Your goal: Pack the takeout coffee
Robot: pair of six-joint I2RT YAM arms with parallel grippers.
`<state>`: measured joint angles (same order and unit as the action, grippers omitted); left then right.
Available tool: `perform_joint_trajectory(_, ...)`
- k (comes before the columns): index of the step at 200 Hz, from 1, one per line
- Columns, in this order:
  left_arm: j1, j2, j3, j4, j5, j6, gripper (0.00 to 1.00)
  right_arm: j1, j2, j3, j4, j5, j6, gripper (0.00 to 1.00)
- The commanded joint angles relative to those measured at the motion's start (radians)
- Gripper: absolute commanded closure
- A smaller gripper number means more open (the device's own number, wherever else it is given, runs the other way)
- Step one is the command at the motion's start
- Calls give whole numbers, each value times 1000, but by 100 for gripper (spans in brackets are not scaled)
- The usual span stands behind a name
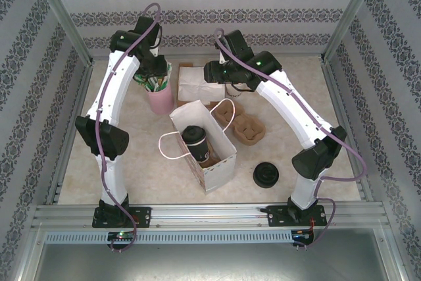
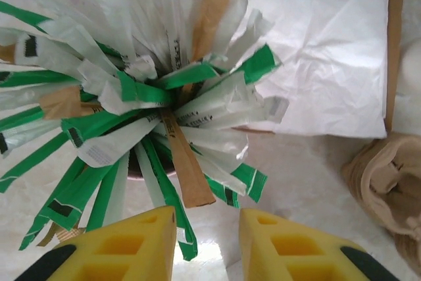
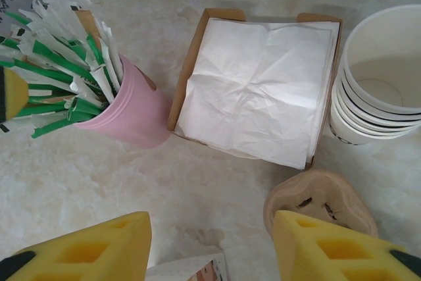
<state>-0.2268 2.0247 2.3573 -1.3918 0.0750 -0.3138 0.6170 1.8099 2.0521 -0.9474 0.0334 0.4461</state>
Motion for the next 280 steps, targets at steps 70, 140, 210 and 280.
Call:
perform_joint_trajectory(70, 13, 31, 21, -72, -54, 90, 68, -5, -24, 6, -8, -10, -3, 47)
perform_joint_trajectory(140, 12, 62, 28, -76, -23, 93, 70, -3, -24, 5, -18, -4, -3, 47)
perform_joint_trajectory(210, 12, 81, 39, -78, -58, 92, 80, -1, -9, 29, -22, -9, -2, 47)
perform_joint_trajectory(280, 13, 77, 71, -67, -58, 92, 100, 1, -7, 41, -26, -3, -2, 47)
